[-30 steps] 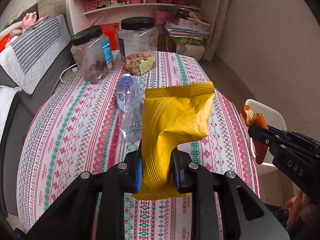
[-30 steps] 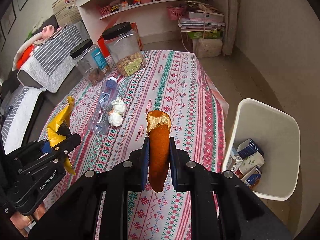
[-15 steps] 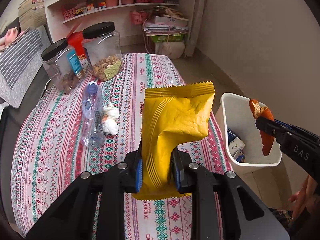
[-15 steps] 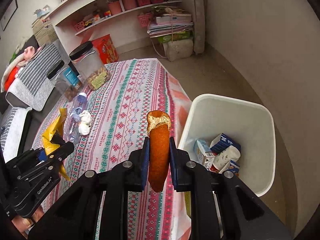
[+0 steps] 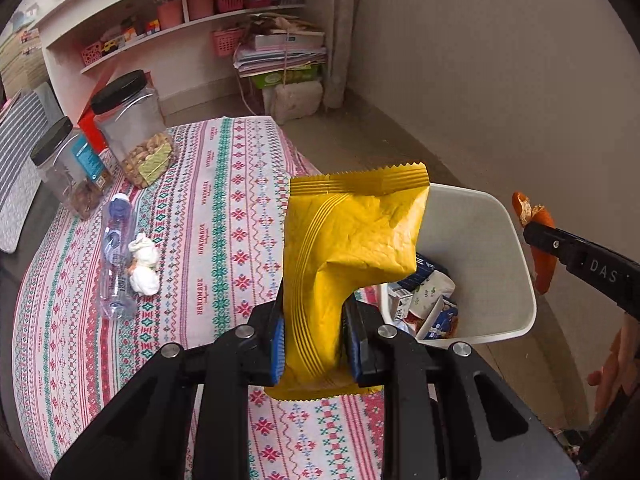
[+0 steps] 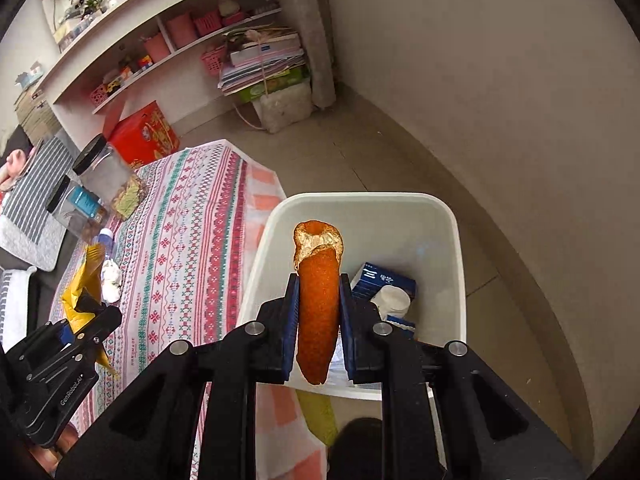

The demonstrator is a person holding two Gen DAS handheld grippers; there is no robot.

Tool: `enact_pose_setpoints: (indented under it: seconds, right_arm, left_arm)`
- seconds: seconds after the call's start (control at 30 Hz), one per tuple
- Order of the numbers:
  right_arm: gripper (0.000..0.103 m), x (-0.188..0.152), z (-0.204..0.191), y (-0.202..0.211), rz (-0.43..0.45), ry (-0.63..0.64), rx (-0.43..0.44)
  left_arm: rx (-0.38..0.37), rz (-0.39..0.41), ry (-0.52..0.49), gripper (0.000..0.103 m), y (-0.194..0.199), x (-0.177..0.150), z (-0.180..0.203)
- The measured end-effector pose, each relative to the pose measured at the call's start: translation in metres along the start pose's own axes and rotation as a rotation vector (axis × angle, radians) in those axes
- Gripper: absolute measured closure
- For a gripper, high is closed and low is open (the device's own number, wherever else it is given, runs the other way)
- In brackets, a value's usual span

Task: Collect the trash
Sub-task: 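Open right tool to drop the orange wrapper into the white bin, then open left tool to drop the yellow packet into the white bin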

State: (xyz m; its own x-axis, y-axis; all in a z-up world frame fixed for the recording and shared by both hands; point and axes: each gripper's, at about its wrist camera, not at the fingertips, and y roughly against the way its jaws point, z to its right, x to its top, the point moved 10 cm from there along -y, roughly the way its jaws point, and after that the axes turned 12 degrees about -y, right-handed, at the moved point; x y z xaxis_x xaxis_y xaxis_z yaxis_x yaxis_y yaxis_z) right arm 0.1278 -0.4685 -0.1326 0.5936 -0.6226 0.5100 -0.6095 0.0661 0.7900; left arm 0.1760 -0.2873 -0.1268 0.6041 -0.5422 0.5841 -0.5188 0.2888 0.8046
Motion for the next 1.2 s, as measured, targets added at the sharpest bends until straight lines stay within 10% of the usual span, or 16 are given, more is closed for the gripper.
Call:
enact_pose_setpoints:
  seconds: [0.67,0.8,1.2]
  right_arm:
    - [0.021,0.023,0.105,0.03,0.1,-0.104,-0.211]
    - [0.016,0.026,0.111,0.035,0.118,-0.119,-0.217]
    - [0.007,0.029,0.109,0.037,0.122,-0.096,-0.287]
  left_arm:
    - [-0.11,-0.01,-0.117,0.077,-0.027,0.053,0.114]
    - [-0.14,-0.04,-0.104,0.056,-0.034,0.053,0.124]
    - [-0.083,-0.029,-0.08,0.034,-0.031,0.049,0.107]
